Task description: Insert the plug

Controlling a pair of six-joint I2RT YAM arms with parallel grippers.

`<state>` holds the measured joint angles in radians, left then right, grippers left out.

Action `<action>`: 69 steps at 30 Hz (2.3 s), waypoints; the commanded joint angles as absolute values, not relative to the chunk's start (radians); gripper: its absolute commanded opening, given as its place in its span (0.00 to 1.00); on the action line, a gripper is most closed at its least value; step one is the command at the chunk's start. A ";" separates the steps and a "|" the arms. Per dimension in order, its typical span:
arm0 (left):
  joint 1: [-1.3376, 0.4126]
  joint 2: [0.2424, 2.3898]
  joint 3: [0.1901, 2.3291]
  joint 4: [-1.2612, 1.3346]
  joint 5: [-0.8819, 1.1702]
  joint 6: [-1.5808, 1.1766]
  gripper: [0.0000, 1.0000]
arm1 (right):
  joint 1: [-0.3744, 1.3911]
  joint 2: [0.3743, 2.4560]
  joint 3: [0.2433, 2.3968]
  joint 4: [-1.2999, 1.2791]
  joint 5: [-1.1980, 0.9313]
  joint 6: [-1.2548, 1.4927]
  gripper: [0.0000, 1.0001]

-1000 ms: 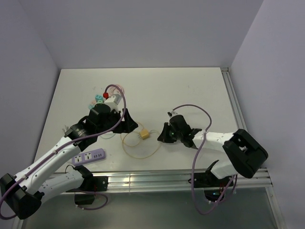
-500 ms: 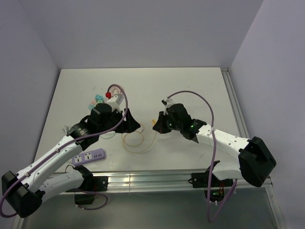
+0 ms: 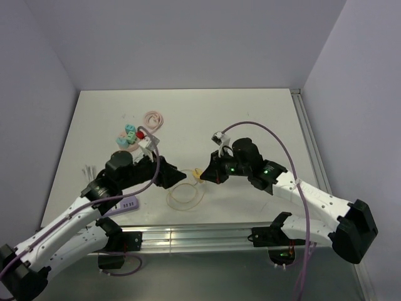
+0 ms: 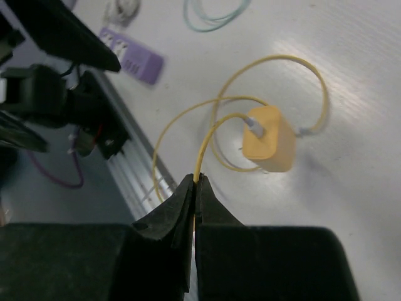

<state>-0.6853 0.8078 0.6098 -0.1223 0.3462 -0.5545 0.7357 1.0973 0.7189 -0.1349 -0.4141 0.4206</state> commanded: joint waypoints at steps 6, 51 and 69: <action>-0.696 0.712 0.719 0.022 0.686 -0.502 0.81 | 0.742 0.953 0.724 -0.161 -0.742 0.360 0.00; -1.034 1.078 1.117 -0.528 0.650 -0.066 0.70 | 0.779 0.729 0.927 -0.330 -1.057 0.474 0.00; -1.068 1.129 1.152 -0.600 0.618 -0.029 0.68 | 0.802 0.778 0.946 -0.339 -1.054 0.472 0.00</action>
<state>-1.0580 1.1305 1.1110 -0.5964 0.6308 -0.0605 0.7898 0.7734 0.8974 -0.3645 -1.0370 0.4774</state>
